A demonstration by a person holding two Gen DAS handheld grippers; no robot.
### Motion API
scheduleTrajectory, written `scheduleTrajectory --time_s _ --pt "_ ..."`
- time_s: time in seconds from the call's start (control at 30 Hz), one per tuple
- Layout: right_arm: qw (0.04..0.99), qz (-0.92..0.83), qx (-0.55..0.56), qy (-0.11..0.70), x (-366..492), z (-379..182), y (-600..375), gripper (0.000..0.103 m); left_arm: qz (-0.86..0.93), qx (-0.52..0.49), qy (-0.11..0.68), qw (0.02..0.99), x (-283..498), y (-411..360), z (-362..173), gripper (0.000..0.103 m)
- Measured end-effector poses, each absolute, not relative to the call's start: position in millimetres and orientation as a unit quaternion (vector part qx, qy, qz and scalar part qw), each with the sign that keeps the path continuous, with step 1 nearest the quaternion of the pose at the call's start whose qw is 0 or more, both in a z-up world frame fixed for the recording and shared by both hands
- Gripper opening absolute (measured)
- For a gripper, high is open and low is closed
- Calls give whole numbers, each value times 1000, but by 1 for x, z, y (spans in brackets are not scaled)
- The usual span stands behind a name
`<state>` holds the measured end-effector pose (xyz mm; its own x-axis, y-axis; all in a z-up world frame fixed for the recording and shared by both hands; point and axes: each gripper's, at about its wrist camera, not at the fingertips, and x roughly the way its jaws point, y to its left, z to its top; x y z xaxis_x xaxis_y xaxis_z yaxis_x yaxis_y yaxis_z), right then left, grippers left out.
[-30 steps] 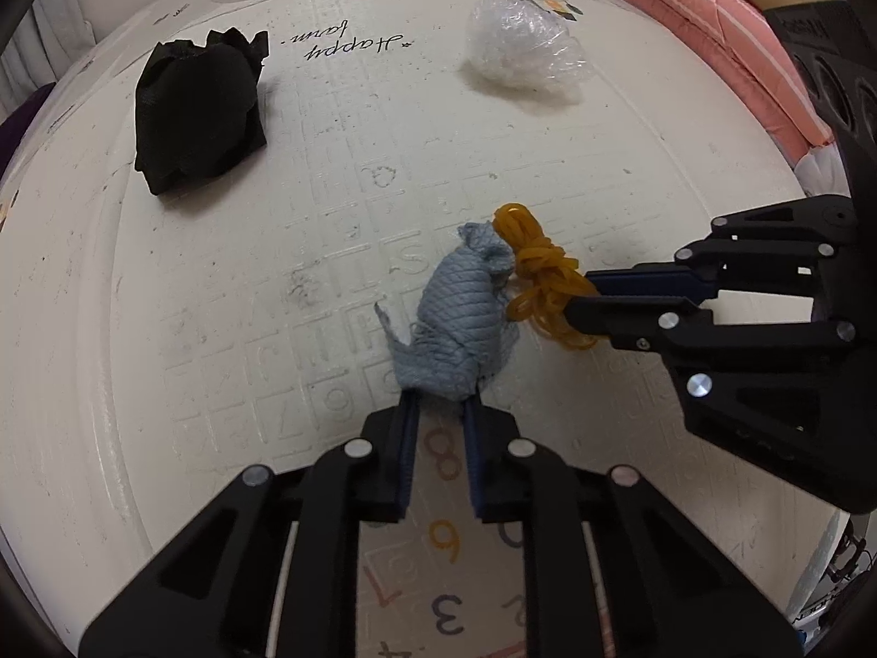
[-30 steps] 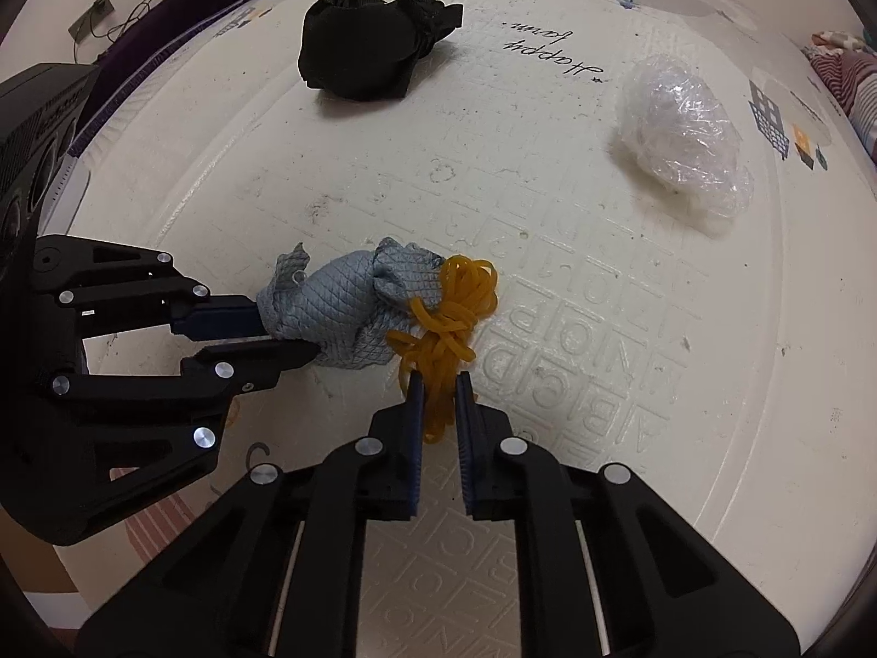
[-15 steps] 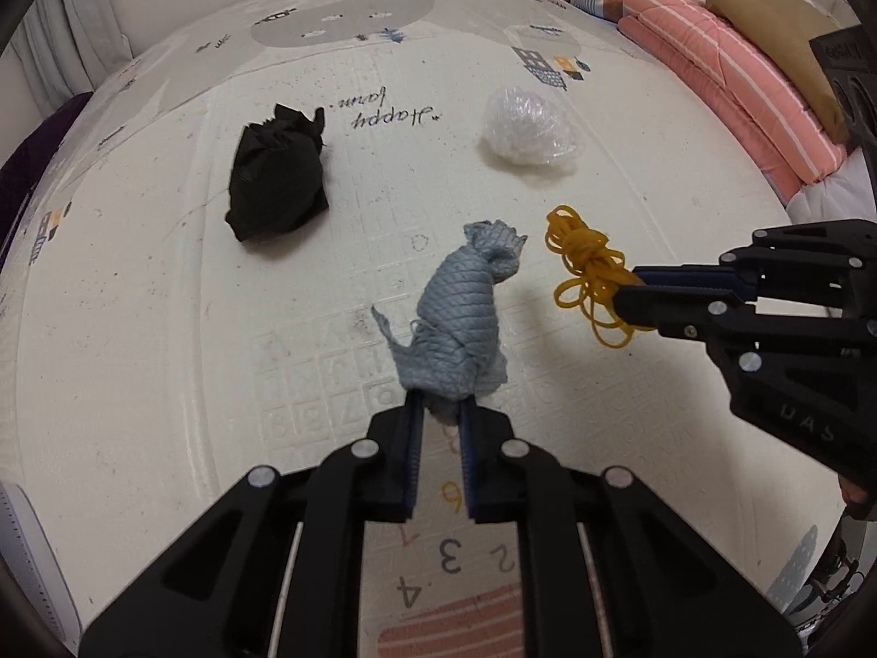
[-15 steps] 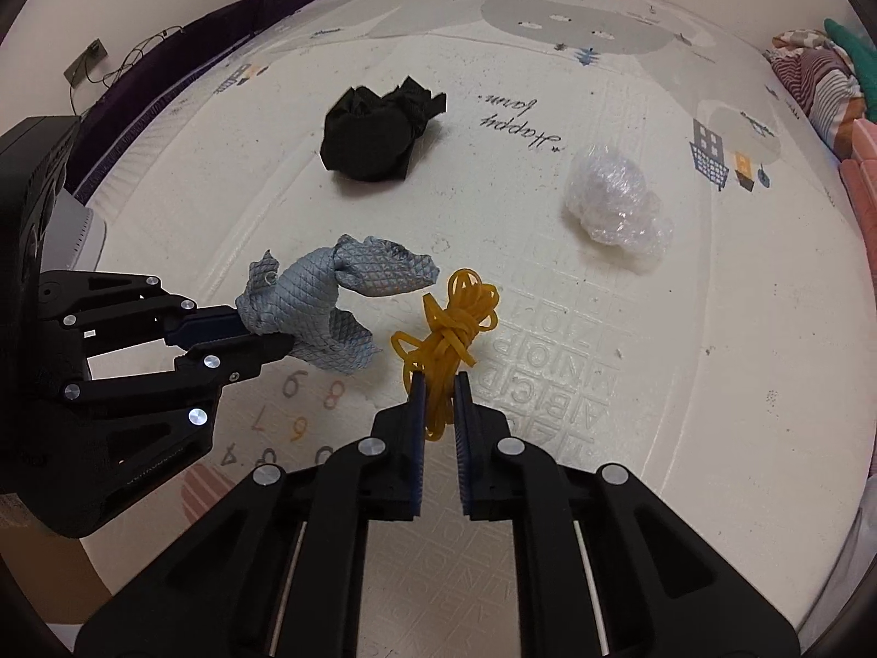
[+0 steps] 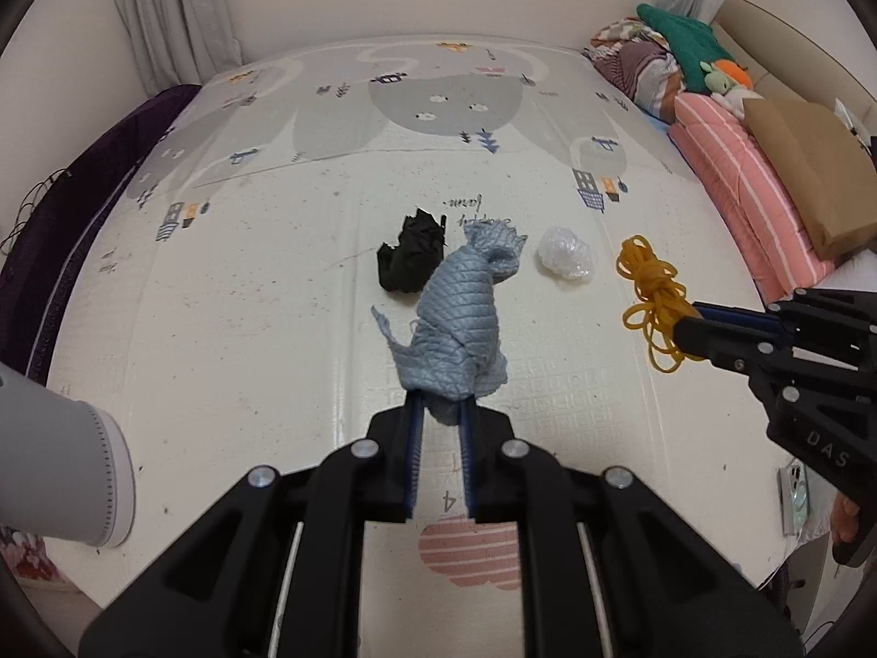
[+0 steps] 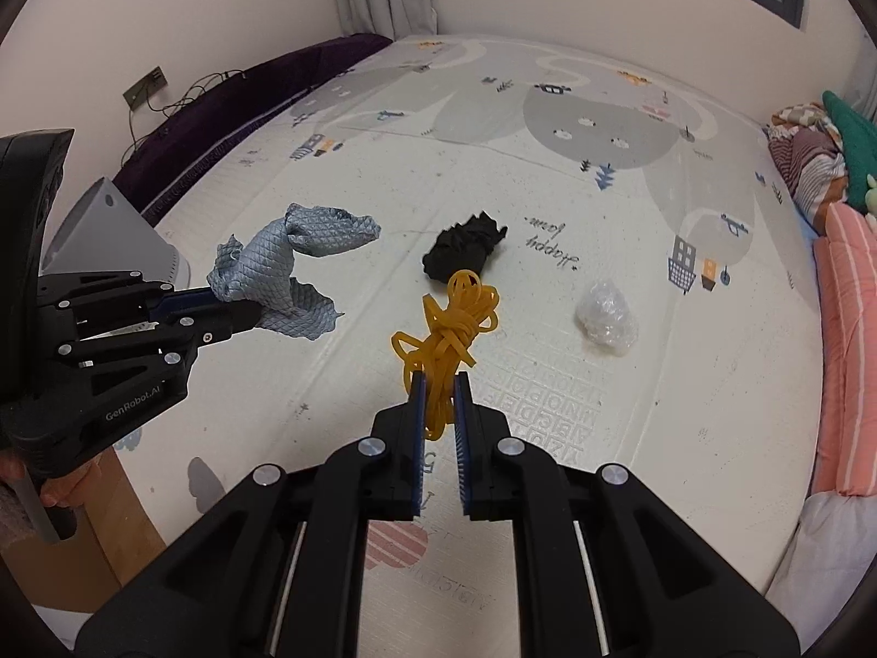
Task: Collect trash
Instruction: 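Lift grey cloth and orange string and carry them to the grey bin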
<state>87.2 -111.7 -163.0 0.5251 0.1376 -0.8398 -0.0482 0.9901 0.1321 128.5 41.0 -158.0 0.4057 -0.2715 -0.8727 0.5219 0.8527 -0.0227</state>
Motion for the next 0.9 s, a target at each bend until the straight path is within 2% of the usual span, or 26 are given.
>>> scheduleTrajectory --time_s 0.2,0.4,0.9 --pt "889 91 24 448 75 -94 -81 9 -187 108 474 854 102 80 -93 13" --pt "897 137 2 420 69 -49 -42 9 -118 86 462 875 77 128 -51 13" --pt "873 268 -58 404 88 -20 114 9 46 -10 468 882 43 286 -25 13"
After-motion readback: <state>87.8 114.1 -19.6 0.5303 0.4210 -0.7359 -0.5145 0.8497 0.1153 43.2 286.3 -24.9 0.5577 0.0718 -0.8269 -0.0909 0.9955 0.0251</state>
